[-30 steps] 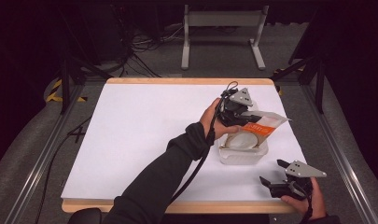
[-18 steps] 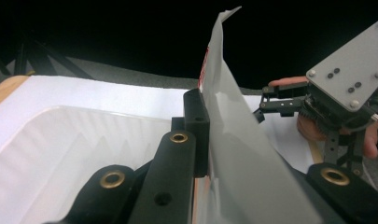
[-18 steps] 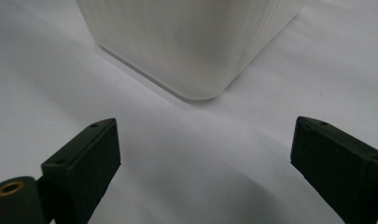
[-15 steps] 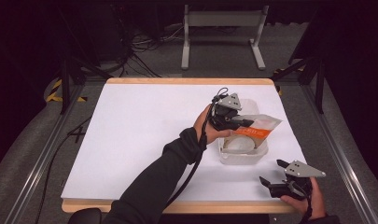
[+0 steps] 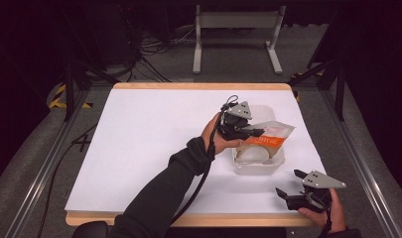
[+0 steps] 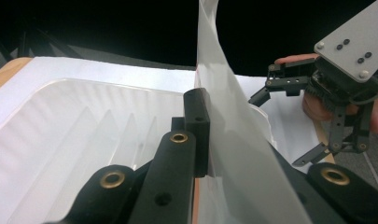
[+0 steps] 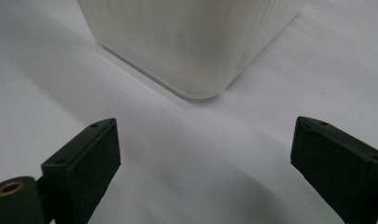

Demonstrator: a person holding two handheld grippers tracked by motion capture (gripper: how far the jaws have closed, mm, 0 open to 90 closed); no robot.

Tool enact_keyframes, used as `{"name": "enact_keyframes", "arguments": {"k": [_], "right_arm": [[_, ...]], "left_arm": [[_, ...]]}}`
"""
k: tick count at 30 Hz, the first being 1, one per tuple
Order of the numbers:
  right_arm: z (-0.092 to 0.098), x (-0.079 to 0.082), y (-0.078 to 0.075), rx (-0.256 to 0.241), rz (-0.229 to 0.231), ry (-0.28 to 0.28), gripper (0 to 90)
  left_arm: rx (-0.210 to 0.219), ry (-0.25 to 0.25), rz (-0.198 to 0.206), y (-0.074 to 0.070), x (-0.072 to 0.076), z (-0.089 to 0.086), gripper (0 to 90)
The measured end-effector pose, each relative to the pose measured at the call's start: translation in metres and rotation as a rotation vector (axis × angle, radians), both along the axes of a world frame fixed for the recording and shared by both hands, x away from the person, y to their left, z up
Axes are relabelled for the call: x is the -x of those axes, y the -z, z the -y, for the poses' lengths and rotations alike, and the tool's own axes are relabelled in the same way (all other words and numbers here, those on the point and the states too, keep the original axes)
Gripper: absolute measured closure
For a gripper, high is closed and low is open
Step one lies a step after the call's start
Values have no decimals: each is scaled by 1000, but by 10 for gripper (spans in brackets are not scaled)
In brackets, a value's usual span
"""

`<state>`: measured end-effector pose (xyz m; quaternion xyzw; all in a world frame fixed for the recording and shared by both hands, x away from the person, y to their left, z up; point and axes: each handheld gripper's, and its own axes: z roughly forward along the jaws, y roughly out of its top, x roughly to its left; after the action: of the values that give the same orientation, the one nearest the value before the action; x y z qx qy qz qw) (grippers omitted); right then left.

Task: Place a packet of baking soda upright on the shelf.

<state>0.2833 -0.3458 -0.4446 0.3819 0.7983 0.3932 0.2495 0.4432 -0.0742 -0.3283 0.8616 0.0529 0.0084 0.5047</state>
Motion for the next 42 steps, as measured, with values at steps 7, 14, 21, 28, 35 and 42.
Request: {"name": "enact_keyframes", "arguments": {"k": [7,14,21,28,35,42], "right_arm": [[0,0,0,1,-2,0,91],[0,0,0,-4,-2,3,91],[1,0,0,-1,-3,1,91],[1,0,0,-1,-3,2,91],[0,1,0,4,-2,1,92],[0,1,0,11,-6,2,92]], "left_arm": [[-15,14,-4,3,0,1,898],[-58,28,15,10,6,9,897],[-39,-13,38,-2,5,1,887],[-53,-15,72,-10,9,-2,825],[-58,-13,97,-19,12,-10,811],[-138,-24,135,-26,18,-17,695]]}}
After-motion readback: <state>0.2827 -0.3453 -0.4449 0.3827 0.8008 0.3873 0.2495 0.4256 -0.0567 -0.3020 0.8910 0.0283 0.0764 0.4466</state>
